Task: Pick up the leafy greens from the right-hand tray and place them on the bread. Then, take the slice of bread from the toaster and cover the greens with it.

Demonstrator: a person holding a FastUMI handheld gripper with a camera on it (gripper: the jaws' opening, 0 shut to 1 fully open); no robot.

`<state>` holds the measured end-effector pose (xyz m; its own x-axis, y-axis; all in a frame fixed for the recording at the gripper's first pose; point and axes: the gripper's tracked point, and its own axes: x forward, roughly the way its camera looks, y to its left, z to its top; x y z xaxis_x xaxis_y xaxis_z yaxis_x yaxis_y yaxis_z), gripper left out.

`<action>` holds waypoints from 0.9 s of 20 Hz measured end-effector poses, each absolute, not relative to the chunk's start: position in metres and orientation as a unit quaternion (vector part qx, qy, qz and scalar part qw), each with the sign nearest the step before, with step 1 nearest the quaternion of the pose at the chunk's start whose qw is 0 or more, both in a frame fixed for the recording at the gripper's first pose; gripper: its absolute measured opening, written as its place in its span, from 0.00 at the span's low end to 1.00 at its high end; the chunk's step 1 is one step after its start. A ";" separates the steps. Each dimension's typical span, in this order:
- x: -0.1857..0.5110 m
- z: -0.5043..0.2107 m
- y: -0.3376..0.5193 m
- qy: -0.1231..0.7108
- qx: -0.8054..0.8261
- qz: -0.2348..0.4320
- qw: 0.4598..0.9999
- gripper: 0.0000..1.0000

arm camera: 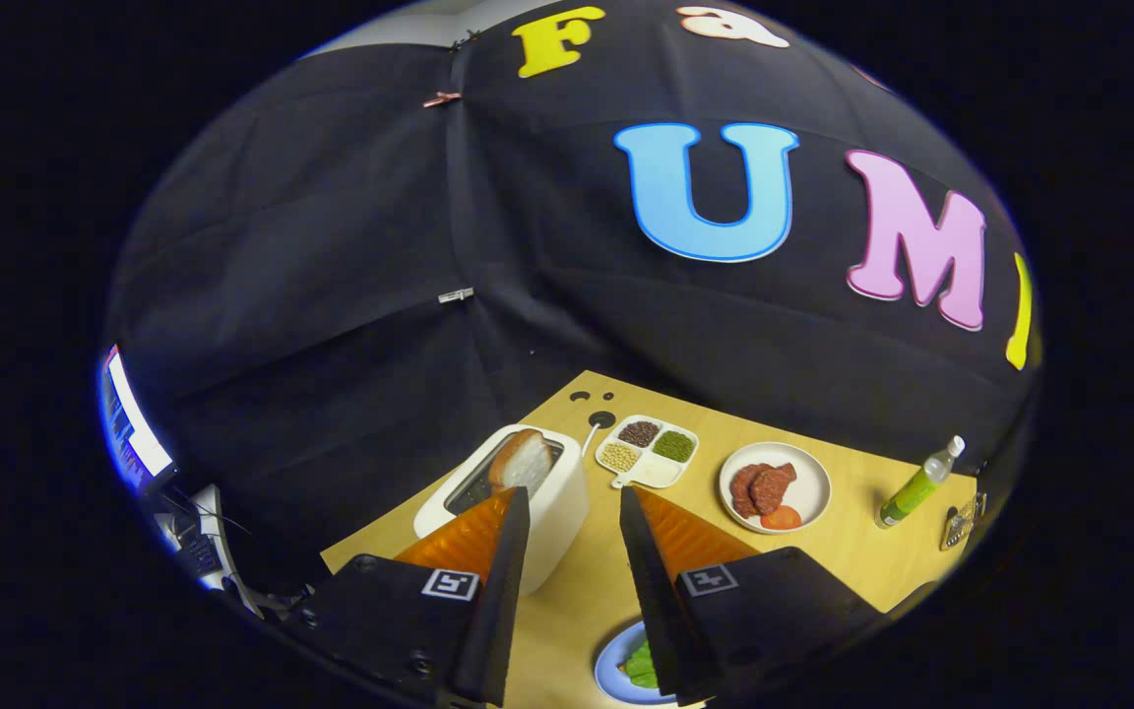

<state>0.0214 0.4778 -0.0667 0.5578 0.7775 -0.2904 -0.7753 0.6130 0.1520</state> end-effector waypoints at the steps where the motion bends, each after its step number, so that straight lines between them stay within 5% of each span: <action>1: 0.023 -0.069 0.491 0.167 -0.012 0.438 0.884 0.59; 18: 0.080 -0.161 0.626 0.273 -0.036 0.355 0.893 0.57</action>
